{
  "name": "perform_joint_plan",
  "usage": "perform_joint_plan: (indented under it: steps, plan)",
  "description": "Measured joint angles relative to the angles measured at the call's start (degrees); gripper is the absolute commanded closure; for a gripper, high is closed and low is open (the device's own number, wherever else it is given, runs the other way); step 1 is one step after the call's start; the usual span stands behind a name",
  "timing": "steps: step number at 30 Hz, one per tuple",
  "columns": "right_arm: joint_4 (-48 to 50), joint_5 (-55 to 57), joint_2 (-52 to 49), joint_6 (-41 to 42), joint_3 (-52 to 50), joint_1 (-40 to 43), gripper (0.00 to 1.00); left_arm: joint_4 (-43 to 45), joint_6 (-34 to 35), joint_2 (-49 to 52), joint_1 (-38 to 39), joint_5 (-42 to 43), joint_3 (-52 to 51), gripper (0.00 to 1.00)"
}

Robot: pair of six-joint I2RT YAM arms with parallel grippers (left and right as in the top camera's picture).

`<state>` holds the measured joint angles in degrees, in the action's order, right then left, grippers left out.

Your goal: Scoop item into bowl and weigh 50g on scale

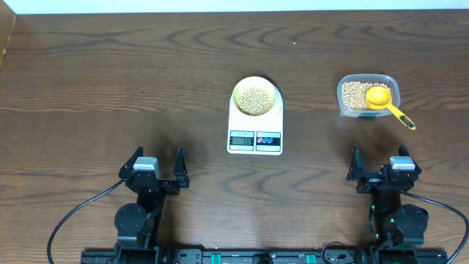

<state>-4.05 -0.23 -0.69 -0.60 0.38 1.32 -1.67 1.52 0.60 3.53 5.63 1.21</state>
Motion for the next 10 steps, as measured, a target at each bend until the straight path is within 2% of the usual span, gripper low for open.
perform_joint_plan:
  steps: [10]
  plan:
    - [0.0, 0.0, 0.0, 0.0, 0.0, 0.0, 0.01, 0.0, 0.0, -0.02, 0.0, 0.0, 0.0, 0.02]
